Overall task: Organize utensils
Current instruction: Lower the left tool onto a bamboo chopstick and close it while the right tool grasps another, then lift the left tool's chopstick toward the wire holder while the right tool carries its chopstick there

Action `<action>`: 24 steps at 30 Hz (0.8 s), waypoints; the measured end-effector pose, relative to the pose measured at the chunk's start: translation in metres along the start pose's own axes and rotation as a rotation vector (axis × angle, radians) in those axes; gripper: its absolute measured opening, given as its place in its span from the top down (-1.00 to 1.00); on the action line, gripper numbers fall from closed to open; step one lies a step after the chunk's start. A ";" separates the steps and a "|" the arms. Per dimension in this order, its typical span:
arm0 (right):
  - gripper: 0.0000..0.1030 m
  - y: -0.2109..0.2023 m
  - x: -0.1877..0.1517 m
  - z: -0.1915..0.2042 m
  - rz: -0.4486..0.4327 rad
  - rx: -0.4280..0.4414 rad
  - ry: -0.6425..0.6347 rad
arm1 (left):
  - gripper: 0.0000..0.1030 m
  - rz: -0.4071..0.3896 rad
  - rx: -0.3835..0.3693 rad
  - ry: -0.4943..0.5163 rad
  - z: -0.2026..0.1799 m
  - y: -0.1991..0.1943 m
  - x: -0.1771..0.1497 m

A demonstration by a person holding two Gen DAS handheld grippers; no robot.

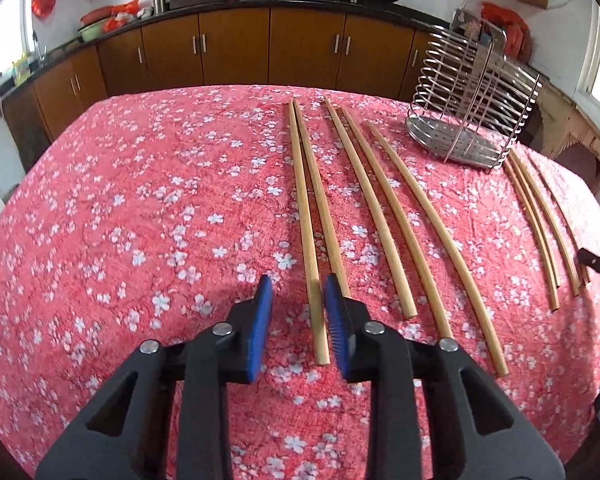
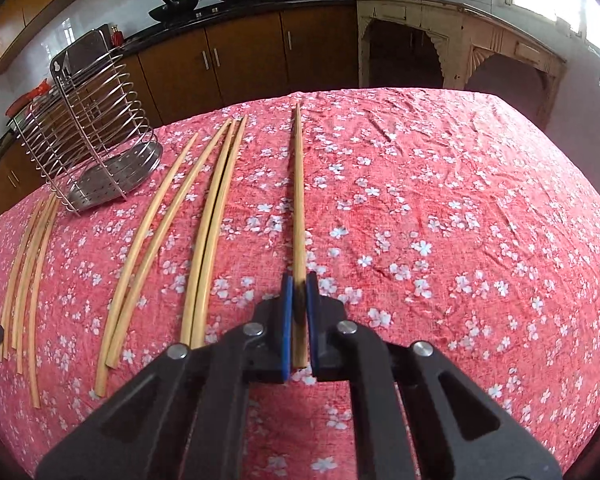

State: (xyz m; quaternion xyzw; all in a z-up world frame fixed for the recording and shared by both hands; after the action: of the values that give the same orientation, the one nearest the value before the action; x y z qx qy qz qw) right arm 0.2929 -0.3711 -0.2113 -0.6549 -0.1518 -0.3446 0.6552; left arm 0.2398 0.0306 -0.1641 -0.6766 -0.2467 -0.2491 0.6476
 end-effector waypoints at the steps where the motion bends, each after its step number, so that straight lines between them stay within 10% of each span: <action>1: 0.84 -0.001 -0.002 -0.001 0.002 0.003 -0.001 | 0.61 -0.002 0.009 0.006 0.000 0.001 0.000; 24: 0.85 -0.060 -0.003 -0.022 -0.112 -0.017 -0.064 | 0.87 -0.096 0.005 -0.001 0.015 -0.029 -0.003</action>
State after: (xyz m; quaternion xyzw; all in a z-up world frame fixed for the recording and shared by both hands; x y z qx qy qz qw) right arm 0.2462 -0.3855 -0.1706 -0.6616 -0.2063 -0.3608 0.6241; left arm 0.2187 0.0463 -0.1443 -0.6624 -0.2799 -0.2785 0.6366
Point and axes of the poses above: each gripper's, at about its wrist camera, not at the fingertips, and y roughly the way its jaws point, z to its left, x to its top, the point moved 8 cm from there along y, roughly the way its jaws point, and after that the axes turned 2 degrees about -z, right-handed, at the moved point
